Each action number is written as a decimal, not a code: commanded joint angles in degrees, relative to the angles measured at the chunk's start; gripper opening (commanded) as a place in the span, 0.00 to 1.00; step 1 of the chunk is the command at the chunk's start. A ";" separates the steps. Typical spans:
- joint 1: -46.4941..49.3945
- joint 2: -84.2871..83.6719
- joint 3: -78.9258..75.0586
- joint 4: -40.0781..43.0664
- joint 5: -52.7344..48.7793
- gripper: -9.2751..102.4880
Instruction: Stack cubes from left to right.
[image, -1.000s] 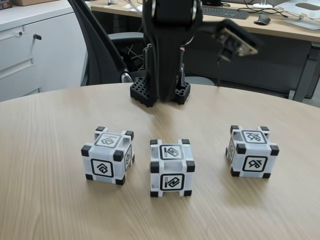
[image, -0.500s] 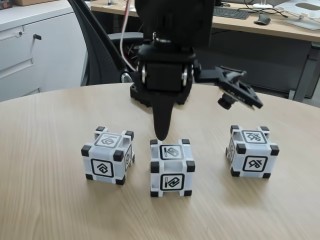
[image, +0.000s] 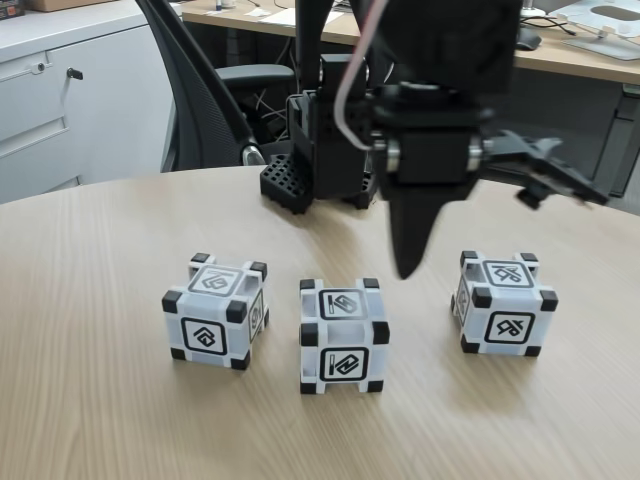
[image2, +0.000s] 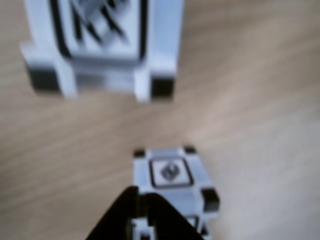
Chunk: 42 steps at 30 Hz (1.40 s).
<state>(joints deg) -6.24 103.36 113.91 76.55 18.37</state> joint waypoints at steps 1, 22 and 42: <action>-5.98 0.35 -2.20 0.18 3.69 0.08; -16.70 0.26 -2.46 0.35 4.75 0.40; -16.70 -0.79 -2.81 3.34 4.83 0.50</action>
<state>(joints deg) -22.76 102.30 113.91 79.54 23.29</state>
